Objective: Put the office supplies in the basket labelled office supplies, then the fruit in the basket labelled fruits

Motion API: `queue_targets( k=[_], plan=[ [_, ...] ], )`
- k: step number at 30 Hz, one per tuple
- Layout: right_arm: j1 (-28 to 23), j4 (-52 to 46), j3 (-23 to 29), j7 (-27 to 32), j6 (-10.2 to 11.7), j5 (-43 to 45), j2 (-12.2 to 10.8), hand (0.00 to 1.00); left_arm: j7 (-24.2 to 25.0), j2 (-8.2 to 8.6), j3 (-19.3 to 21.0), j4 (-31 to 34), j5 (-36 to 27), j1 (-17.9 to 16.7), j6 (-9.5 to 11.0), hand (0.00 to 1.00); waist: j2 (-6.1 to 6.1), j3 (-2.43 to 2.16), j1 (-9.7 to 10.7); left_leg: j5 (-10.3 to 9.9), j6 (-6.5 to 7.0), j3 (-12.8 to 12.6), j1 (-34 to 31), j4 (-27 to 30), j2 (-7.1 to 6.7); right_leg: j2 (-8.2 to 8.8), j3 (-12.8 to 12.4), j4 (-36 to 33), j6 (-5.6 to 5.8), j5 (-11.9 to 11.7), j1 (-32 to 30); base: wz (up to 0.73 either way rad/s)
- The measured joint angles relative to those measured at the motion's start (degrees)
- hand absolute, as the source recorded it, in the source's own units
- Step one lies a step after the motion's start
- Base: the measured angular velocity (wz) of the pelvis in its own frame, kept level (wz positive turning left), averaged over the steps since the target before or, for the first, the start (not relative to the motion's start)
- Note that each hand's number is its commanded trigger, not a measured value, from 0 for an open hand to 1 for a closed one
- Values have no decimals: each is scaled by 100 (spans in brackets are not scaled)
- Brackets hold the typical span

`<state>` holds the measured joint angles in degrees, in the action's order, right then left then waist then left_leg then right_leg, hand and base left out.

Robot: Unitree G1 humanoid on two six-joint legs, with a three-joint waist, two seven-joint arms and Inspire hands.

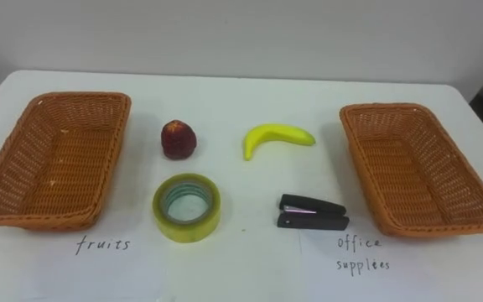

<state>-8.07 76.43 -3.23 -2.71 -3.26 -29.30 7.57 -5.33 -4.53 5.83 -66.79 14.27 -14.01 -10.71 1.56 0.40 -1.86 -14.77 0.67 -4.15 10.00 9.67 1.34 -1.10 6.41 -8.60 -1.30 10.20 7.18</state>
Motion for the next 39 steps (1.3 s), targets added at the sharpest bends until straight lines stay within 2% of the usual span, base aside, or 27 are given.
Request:
queue_targets(
  k=[8,14,18,23,26,30,34,39],
  plan=[
    [-11,37,48,78,11,-311,-45,0,-1,-1,11,-12,-5,-23,35,0,-19,-14,26,0,0,5,21,2,-2,1,15,6,1,0,31,0],
    [-17,14,115,224,-2,-694,-69,0,-46,-4,39,-6,-18,11,84,0,-5,1,56,0,0,-2,69,6,0,8,-13,3,0,8,56,0],
    [-66,-19,253,270,-7,-1024,-119,0,-78,-53,228,-2,-18,51,139,0,-6,-3,91,-1,0,-37,41,0,10,-4,-32,-23,-5,10,-1,-3],
    [-233,-49,710,288,-10,-1657,-192,0,-223,-64,476,4,-71,36,214,0,-41,-38,234,-2,0,-63,14,-13,8,-24,-64,-32,-4,9,-44,-3],
    [-358,-44,1125,373,-27,-2267,-195,0,-332,-57,618,3,-126,-23,267,0,-79,-54,334,-2,1,-190,57,-17,12,-34,-154,-117,-3,10,-65,-17],
    [-473,-98,1424,523,-35,-3021,-210,0,-456,-55,742,11,-124,-11,382,0,-71,-57,468,-3,1,-199,62,-22,7,-33,-178,-119,-2,11,-76,-4],
    [-627,-368,2060,781,-26,-3817,-220,0,-551,-59,790,44,-137,33,496,0,-87,-62,568,-19,25,-202,47,-26,7,-26,-173,-129,3,15,-129,-2],
    [-637,-732,2565,1121,90,-4188,-220,0,-603,-80,861,51,-131,37,558,0,-82,-64,710,-23,30,-260,56,-30,7,-28,-241,-219,4,15,-188,-6]
  ],
)
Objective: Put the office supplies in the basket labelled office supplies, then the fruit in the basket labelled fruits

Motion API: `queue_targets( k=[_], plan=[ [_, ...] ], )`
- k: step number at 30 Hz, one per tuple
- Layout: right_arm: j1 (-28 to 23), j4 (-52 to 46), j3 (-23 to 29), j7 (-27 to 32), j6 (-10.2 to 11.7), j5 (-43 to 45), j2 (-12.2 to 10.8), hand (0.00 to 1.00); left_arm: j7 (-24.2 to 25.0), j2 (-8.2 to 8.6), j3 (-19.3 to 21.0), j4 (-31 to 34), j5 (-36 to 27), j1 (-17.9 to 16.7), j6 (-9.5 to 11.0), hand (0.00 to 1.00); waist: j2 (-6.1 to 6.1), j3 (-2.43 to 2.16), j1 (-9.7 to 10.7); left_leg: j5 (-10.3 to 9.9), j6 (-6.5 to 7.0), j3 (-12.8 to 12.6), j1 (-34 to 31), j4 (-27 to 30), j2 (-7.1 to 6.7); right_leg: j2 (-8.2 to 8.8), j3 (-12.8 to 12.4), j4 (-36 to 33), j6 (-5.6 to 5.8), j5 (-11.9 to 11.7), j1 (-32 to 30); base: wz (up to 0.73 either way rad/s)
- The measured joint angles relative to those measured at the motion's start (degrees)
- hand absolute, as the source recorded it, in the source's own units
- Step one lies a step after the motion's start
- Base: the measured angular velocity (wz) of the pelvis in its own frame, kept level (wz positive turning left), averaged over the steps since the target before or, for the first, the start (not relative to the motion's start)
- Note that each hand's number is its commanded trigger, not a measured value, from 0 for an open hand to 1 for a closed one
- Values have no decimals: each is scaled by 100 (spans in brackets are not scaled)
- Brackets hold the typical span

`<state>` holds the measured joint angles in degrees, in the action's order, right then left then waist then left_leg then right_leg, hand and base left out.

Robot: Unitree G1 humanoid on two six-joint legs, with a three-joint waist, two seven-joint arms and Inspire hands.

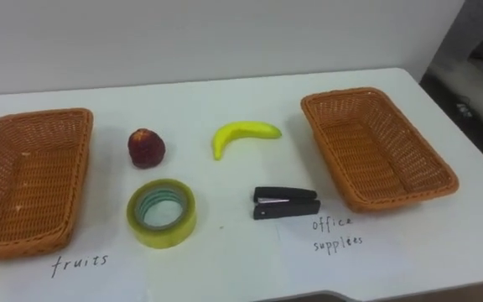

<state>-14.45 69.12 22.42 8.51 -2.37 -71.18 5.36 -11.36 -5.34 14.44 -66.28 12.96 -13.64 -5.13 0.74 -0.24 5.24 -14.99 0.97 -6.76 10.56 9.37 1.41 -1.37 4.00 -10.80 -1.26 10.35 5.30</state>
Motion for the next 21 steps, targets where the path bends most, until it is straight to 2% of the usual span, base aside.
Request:
queue_targets(
  k=[5,7,12,21],
  plan=[
    [130,-110,257,372,86,-224,1,0,-175,-30,6,-3,-18,-99,55,0,39,-24,77,0,0,-122,3,1,7,-32,-155,-97,1,-1,-63,-12],
    [121,-472,594,643,101,-322,-34,0,-183,-53,68,57,-109,-158,57,0,90,-46,115,1,1,-159,3,-11,3,-35,-199,-157,10,11,-113,-11],
    [130,-1065,894,1142,309,-435,-13,0,-157,-191,121,335,-107,-293,54,0,224,-21,228,-4,4,-214,-3,10,7,-30,-222,-197,3,49,-163,-5],
    [146,-2163,1063,2147,801,-528,28,0,-153,-238,115,564,-121,-365,182,0,177,-24,262,-11,21,-274,-163,27,-10,-17,-239,-335,16,50,-351,-3]
  ],
)
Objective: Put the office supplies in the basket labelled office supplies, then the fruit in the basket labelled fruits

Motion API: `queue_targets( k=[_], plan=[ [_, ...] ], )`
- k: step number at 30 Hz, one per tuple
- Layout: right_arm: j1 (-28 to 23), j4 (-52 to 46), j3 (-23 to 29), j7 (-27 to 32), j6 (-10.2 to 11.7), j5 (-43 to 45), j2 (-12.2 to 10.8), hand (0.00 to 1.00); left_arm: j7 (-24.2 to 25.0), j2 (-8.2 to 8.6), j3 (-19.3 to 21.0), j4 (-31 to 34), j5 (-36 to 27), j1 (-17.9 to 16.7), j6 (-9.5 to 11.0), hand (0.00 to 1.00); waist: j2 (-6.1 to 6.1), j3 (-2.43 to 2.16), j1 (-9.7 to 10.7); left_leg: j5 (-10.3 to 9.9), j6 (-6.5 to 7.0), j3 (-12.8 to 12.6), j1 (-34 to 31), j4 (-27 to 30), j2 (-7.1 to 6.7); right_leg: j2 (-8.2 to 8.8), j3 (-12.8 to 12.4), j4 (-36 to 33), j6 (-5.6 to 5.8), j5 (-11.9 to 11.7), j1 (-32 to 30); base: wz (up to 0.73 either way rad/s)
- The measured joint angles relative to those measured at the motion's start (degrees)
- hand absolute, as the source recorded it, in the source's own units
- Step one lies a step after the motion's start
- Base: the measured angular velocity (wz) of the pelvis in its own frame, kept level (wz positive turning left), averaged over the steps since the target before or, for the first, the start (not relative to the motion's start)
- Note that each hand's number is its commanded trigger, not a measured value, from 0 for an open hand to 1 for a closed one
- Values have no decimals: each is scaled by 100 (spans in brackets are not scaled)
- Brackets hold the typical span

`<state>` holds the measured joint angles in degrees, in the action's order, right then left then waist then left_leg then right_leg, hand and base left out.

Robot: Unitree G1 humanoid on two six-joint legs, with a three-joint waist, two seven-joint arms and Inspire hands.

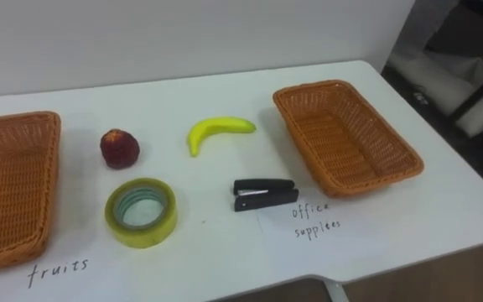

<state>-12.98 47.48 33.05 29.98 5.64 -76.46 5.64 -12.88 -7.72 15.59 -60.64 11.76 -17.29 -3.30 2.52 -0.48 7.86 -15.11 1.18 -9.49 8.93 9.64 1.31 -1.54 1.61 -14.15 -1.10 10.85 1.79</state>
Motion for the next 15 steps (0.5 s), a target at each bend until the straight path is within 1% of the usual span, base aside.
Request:
queue_targets(
  k=[2,5,7,8,10,11,13,15],
  plan=[
    [-32,-276,53,237,40,3,17,0,1,16,0,55,1,-8,8,0,-16,5,7,0,0,1,-1,-8,-6,7,3,5,4,16,-43,0],
    [-69,-866,169,588,198,78,26,0,4,14,-2,253,-1,-44,80,0,-26,11,20,1,1,0,-32,-12,-10,10,-3,27,9,27,-79,0],
    [-135,-1388,198,917,307,462,35,0,26,7,-10,453,12,-110,144,0,-18,11,40,1,1,13,-34,-38,-10,11,8,28,13,45,-83,0],
    [-158,-1569,200,1060,319,593,36,0,40,7,-9,507,12,-128,157,0,-19,11,46,1,1,20,-34,-43,-10,11,9,29,13,46,-83,0],
    [-232,-2257,200,1503,384,1224,54,0,93,1,-9,561,23,-118,241,0,-27,15,70,1,1,18,-42,-47,-12,4,-5,25,14,45,-88,0],
    [-227,-2363,202,1595,408,1394,66,0,100,0,-9,562,21,-117,252,0,-30,14,78,1,1,17,-45,-47,-12,4,1,25,14,45,-88,0],
    [-154,-2641,194,1987,484,2067,186,0,107,-6,-17,562,-26,-114,286,0,-21,15,81,1,1,4,-60,-46,-13,-1,-13,24,15,44,-81,0],
    [-89,-2672,197,2256,562,2328,317,0,100,-43,-71,555,-105,-101,334,0,-8,16,76,2,0,-4,-57,-41,-14,-1,-20,22,15,43,-78,0]
  ],
)
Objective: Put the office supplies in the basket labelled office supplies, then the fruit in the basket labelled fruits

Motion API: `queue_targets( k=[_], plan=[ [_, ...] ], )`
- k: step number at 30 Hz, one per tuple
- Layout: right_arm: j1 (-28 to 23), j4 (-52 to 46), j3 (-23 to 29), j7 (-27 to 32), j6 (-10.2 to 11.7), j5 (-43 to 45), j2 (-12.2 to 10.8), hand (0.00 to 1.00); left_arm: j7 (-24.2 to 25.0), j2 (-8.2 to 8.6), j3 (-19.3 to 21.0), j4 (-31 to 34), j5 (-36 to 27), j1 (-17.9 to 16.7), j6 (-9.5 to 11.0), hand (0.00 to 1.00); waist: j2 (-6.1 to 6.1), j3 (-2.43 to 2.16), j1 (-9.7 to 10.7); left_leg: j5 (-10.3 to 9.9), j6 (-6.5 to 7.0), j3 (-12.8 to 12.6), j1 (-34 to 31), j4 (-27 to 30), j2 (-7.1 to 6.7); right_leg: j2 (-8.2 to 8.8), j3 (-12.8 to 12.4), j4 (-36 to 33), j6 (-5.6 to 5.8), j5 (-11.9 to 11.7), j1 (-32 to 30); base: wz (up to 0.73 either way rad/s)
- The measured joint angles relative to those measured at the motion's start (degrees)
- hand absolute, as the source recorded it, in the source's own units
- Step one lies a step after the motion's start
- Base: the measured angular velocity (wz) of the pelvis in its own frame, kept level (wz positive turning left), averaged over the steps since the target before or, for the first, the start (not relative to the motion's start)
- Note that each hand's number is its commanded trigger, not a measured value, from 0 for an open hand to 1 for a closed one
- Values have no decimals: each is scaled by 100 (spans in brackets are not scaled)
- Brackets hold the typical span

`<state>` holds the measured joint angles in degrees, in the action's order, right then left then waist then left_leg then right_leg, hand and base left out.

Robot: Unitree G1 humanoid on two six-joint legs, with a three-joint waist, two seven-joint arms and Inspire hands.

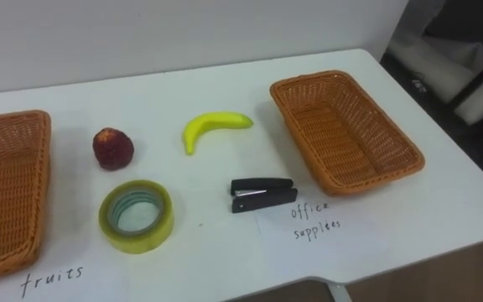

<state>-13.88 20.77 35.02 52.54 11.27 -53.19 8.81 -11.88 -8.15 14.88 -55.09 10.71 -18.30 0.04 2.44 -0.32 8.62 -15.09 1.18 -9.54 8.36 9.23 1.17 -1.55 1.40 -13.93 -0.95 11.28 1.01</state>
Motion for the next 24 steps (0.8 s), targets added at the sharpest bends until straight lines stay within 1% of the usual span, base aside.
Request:
queue_targets(
  k=[2,6,9,11,12,13,14,16,20,21,24],
  plan=[
    [51,-134,4,253,30,180,65,0,-1,-32,-56,-10,1,2,33,0,5,5,-3,1,-1,-2,2,4,-2,-1,-27,0,0,0,-6,-2],
    [90,-495,-3,756,124,547,118,0,-18,-42,-56,-16,5,75,50,0,57,30,-115,1,-1,-2,-14,7,-8,0,-31,-5,3,19,-86,-4],
    [101,-911,-3,1005,138,782,120,0,-21,-40,-61,-30,11,100,52,0,63,30,-121,1,0,7,-108,29,-13,2,-29,-19,6,23,-196,0],
    [131,-1082,4,1154,197,1032,135,0,-33,-40,-61,-82,9,81,56,0,64,29,-127,2,0,15,-139,35,-13,4,-13,-20,6,22,-215,0],
    [164,-1100,4,1255,214,1307,162,0,-35,-40,-61,-122,9,72,57,0,67,26,-122,2,0,23,-142,38,-11,2,-10,-4,4,20,-207,3],
    [176,-1116,4,1313,244,1562,194,0,-35,-37,-64,-143,11,64,57,0,67,26,-126,2,0,27,-148,37,-10,2,-5,6,4,20,-201,0],
    [176,-1160,5,1325,245,1642,209,0,-35,-37,-66,-154,11,60,59,0,66,26,-131,2,0,31,-160,37,-10,3,-3,6,3,19,-202,0],
    [176,-1478,5,1354,244,1874,220,0,-36,-43,-60,-219,13,59,57,0,65,25,-126,2,0,35,-179,37,-10,5,8,8,3,18,-207,0],
    [205,-1923,3,1351,244,1995,255,0,-35,-58,-85,-261,2,84,57,0,88,21,-132,2,0,46,-176,35,-11,9,27,1,4,18,-203,0],
    [206,-2005,-8,1352,244,2021,279,0,-34,-87,-179,-294,9,100,58,0,101,20,-148,2,0,45,-175,36,-11,12,37,-13,4,17,-203,0],
    [172,-2240,-11,1395,244,2545,278,0,-28,-110,-321,-371,12,134,65,0,113,21,-231,2,0,39,-179,37,-10,11,34,-31,3,16,-196,0]
  ],
)
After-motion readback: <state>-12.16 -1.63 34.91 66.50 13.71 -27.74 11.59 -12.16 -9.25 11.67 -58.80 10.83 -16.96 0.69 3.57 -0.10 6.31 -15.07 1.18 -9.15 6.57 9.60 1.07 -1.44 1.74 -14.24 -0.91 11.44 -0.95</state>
